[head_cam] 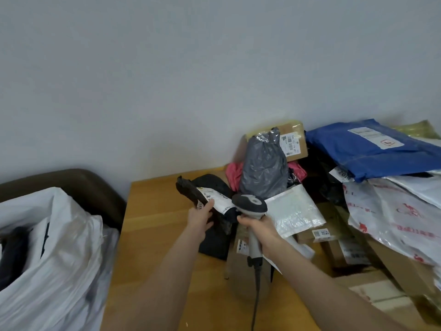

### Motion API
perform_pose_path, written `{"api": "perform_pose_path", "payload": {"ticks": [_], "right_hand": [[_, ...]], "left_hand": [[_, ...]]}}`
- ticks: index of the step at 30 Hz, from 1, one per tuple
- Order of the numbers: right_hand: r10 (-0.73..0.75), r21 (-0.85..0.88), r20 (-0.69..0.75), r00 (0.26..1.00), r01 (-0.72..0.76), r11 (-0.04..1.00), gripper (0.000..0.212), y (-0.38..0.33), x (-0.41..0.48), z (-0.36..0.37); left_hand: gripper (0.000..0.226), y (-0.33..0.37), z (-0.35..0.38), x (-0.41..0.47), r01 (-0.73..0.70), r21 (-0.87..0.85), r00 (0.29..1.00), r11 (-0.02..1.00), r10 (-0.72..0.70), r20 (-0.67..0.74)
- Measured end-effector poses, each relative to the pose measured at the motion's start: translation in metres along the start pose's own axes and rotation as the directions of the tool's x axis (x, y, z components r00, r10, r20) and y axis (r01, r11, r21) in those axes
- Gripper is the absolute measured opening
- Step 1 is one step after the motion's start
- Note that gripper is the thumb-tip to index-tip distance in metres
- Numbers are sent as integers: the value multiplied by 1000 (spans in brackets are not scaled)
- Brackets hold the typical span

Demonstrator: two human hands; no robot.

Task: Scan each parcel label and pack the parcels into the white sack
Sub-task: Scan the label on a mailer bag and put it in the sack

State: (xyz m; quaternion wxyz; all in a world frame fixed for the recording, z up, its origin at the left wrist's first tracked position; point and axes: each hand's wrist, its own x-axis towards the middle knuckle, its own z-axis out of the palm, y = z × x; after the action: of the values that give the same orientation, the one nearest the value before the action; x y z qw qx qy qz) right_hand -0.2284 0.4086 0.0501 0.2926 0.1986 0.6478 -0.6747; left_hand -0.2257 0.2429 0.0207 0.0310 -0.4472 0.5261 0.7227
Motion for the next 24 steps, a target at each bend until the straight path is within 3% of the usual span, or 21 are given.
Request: {"api": "perform_pose_path", "payload": {"ticks": [5,9,14,19,24], "right_hand": [[72,-69,99,993,-65,995,38,16,2,5],[63,-65,64,996,-59,996,15,18,2,8],[-41,86,-92,995,49,995,16,-1,-6,4],[-134,76,-5,991,134,988,14,-18,-42,15],[-146,35,-4,989,147,989,12,-10,-80,30]], "left_hand": [[42,-5,0,18,30,59,994,998,-23,-107],[19,0,-4,28,-26,86,983,996,42,-181],[17,15,-27,16,-136,146,985,980,150,-89],[27,35,-43,-10,-196,129,980,972,198,-2],[29,33,-39,-31,-230,120,969,966,239,-64]]}}
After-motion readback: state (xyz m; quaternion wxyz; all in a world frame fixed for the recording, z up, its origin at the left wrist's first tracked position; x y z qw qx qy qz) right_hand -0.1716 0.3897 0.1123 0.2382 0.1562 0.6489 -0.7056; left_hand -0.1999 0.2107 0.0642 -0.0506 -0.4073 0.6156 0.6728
